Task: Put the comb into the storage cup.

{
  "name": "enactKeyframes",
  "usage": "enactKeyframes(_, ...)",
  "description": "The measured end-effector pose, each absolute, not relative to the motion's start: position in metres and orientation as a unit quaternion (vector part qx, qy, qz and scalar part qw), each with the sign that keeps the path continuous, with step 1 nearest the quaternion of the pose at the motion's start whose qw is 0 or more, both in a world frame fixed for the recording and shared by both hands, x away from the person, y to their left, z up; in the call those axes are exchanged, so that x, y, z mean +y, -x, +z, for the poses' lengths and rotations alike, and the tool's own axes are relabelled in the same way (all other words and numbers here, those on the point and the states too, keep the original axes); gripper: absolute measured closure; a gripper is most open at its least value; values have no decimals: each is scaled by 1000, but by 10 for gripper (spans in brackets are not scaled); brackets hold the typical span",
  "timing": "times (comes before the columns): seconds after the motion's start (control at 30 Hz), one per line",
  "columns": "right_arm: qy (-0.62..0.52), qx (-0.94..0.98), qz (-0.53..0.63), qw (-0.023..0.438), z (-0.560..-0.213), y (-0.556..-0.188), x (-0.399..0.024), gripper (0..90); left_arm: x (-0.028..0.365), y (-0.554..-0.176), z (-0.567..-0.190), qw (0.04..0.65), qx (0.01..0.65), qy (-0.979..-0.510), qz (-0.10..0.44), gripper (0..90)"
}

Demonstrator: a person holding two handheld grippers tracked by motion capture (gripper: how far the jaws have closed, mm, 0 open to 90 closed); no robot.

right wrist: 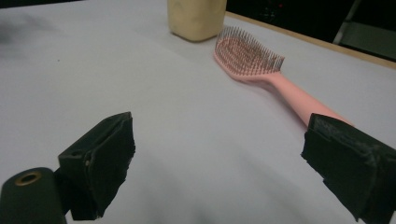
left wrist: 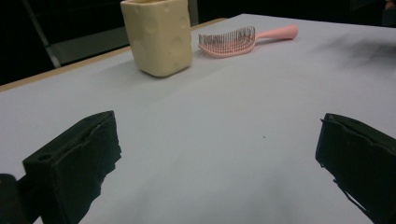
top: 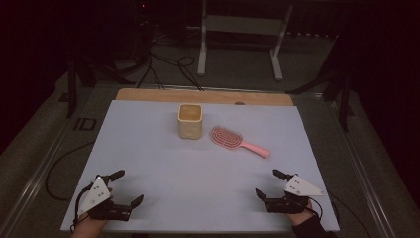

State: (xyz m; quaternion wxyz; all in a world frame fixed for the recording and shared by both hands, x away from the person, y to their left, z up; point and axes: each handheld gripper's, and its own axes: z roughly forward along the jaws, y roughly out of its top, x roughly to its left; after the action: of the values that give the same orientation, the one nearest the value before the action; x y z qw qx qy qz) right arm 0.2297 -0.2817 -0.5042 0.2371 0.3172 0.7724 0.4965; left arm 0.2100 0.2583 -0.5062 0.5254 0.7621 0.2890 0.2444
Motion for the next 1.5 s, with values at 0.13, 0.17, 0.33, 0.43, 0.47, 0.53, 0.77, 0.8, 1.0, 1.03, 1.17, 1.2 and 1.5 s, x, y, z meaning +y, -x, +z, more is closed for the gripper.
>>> enactKeyframes(0.13, -316, 775, 498, 228, -503, -229, -283, 91, 258, -210, -505, 530, 289, -759, 244, 0)
enactKeyframes(0.17, -317, 775, 499, 223, -503, -229, -283, 91, 258, -211, -506, 529, 289, -759, 244, 0)
enactKeyframes(0.33, -316, 781, 495, 214, -504, -229, -283, 90, 256, -212, -505, 531, 286, -760, 243, 0)
enactKeyframes(0.43, -315, 782, 495, 210, -503, -229, -284, 90, 255, -213, -505, 533, 285, -760, 241, 0)
enactKeyframes(0.47, -316, 782, 497, 206, -503, -229, -284, 90, 255, -213, -505, 533, 285, -760, 240, 0)
enactKeyframes(0.53, -316, 781, 498, 203, -502, -228, -285, 90, 256, -213, -505, 535, 285, -758, 240, 0)
enactKeyframes(0.77, -316, 781, 497, 206, -493, -225, -284, 90, 256, -209, -504, 537, 273, -761, 239, 0)
enactKeyframes(0.8, -316, 783, 495, 206, -492, -224, -284, 91, 256, -209, -504, 538, 274, -761, 239, 0)
enactKeyframes(1.0, -312, 782, 501, 201, -486, -223, -281, 91, 258, -208, -504, 543, 275, -757, 238, 0)
enactKeyframes(1.03, -310, 781, 503, 202, -485, -223, -280, 91, 258, -208, -504, 543, 275, -757, 238, 0)
enactKeyframes(1.17, -308, 778, 506, 209, -476, -221, -280, 91, 258, -208, -503, 545, 275, -756, 237, 0)
enactKeyframes(1.2, -309, 776, 508, 211, -473, -221, -280, 91, 258, -208, -503, 545, 275, -756, 237, 0)
enactKeyframes(1.5, -301, 773, 506, 236, -445, -228, -282, 91, 259, -207, -502, 549, 274, -753, 239, 0)
